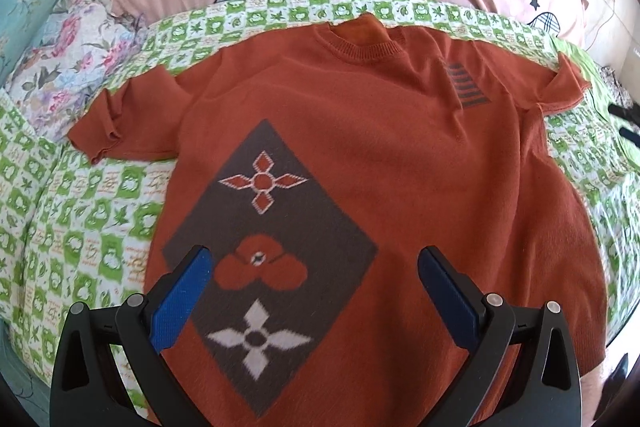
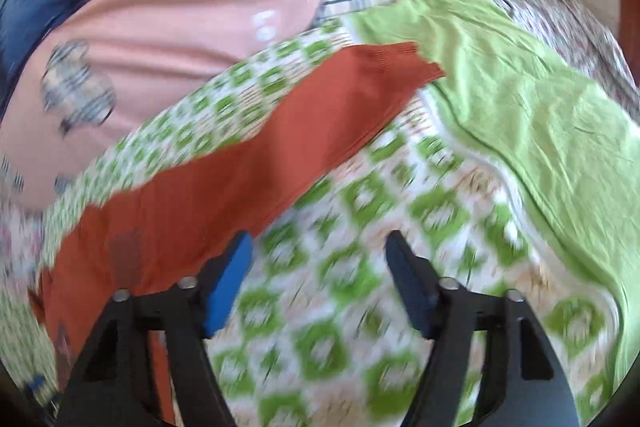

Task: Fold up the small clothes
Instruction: 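Grasp the sleeve cuff nearest the right gripper with the right gripper, then fold the held sleeve across the sweater back and open the right gripper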

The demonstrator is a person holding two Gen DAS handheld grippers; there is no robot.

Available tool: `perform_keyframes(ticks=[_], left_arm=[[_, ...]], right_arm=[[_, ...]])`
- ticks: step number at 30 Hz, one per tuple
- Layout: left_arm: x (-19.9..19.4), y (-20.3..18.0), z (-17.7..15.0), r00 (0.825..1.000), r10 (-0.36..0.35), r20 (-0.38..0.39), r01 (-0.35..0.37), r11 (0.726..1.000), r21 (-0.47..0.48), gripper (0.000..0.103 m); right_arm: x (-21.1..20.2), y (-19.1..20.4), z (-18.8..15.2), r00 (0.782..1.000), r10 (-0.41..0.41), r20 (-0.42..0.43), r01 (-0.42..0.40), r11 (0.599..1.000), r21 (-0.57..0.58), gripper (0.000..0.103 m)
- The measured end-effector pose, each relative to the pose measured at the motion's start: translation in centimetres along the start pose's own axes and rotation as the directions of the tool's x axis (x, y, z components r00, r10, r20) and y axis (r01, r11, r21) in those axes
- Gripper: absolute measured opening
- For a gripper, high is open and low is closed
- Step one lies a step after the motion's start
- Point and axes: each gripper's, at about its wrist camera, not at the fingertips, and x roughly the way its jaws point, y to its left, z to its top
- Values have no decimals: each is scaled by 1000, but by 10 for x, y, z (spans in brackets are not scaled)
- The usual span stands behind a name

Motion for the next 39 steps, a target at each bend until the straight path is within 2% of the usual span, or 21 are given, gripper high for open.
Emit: perform_keyframes(ticks=[3,7,11,13,15,17,20,24,27,30,34,35,36,39], left_arm=[[10,-5,8,1000,4,-16,-4,1000,8,103],[27,-4,16,999,22,-43,-21,1000,6,103],[52,2,24,996,33,-85,-35,999,-22,103],[64,3,28,993,36,-110,-39,999,-31,103],[74,4,33,991,33,-126,-39,998,-41,103],[80,4,36,991,21,-134,-27,998,-48,103],[83,2,40,992,-4,-127,-3,999,-53,103],[82,-2,40,991,-49,-125,41,997,-65,103],[76,-2,37,990,-77,-115,68,994,-81,103],[68,4,31,989,-102,-104,92,991,-98,103],[62,18,25,989,-113,-99,102,988,-117,103],[61,23,24,989,-114,-94,102,987,-124,103],[60,29,24,989,-115,-89,103,986,-135,103],[57,45,24,988,-137,-74,122,977,-177,103]], right_arm=[[27,-26,39,998,-52,22,51,997,61,52],[70,-50,86,994,-99,37,94,987,128,50],[101,-65,109,990,-139,29,132,975,177,49],[110,-69,113,989,-143,29,135,972,189,34],[104,-66,116,993,-108,55,97,979,179,8],[92,-53,115,994,-62,87,49,988,145,8],[63,-9,111,992,15,129,-17,1000,19,8],[33,64,92,983,156,100,-145,983,-112,8],[25,132,64,956,291,22,-282,941,-187,8],[30,209,23,909,405,-99,-417,875,-244,8],[50,305,-43,856,439,-274,-510,806,-300,8],[56,318,-57,841,448,-305,-531,791,-303,8],[63,340,-74,815,464,-346,-565,769,-299,8],[80,383,-111,771,478,-421,-613,736,-287,8]])
